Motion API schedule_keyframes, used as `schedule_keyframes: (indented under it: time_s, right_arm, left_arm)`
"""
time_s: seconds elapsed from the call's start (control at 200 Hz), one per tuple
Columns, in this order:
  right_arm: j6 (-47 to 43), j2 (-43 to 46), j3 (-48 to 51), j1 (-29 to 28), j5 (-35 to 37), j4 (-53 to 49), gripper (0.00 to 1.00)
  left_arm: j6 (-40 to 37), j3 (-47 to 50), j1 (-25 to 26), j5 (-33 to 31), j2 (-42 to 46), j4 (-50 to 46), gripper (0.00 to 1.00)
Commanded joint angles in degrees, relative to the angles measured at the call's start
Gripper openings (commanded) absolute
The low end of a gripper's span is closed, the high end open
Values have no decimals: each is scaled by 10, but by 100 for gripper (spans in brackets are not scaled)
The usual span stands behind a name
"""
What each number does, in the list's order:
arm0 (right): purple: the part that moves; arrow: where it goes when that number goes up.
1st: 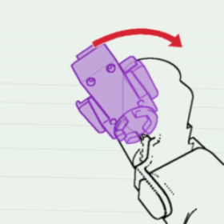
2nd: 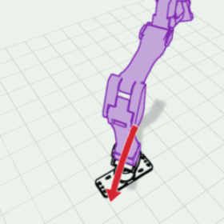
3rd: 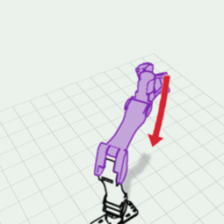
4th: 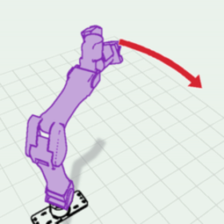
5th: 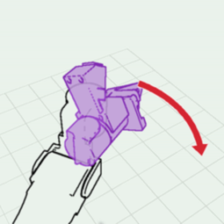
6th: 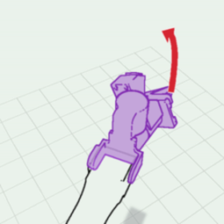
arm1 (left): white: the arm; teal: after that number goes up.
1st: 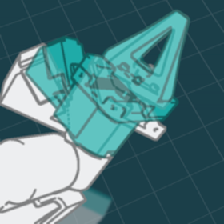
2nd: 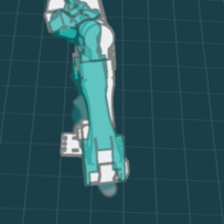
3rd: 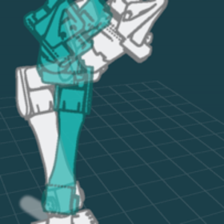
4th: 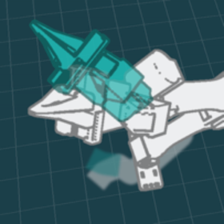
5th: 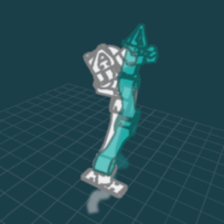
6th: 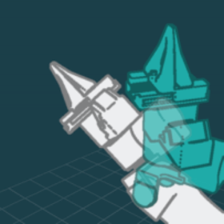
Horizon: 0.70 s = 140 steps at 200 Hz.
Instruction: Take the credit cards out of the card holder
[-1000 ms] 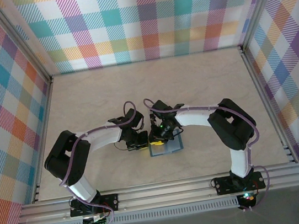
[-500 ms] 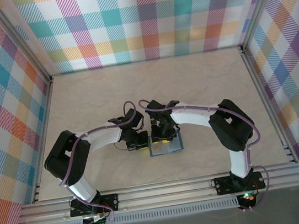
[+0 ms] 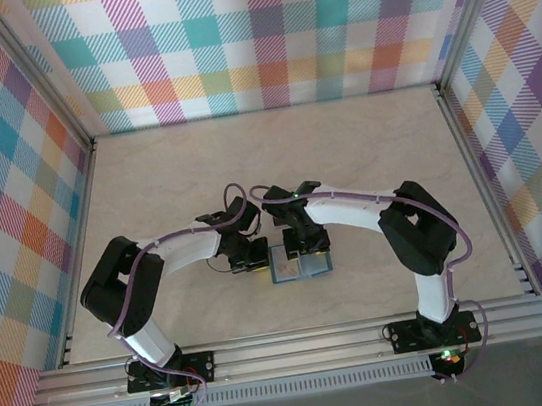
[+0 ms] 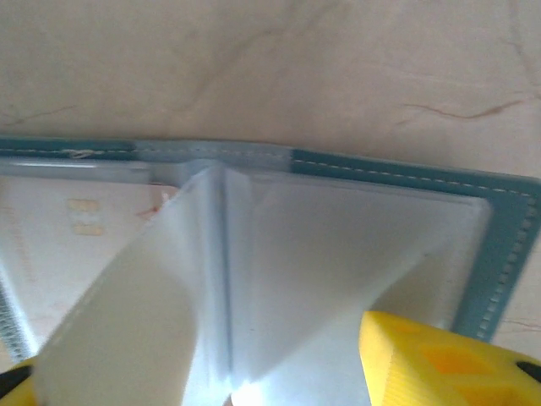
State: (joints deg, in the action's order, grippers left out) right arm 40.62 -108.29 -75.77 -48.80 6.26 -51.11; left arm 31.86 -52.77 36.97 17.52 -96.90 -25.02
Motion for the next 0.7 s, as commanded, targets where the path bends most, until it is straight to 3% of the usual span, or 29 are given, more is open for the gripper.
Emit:
schedule_keyframes:
  time_s: [0.0, 0.395, 0.57, 0.695]
  right_arm:
    - [-9, 1, -10, -3, 43, -43, 57]
    - [-12, 17, -14, 2, 100, -90, 57]
    - [-22, 45, -4, 2, 48, -47, 52]
    - [-21, 71, 27, 6, -26, 28, 41]
  left_arm:
    - [-10, -9, -2, -6, -6, -19, 0]
    - [-14, -36, 3, -3, 8, -38, 0]
    - [-7, -47, 10, 4, 20, -36, 0]
    - [6, -51, 23, 10, 19, -22, 0]
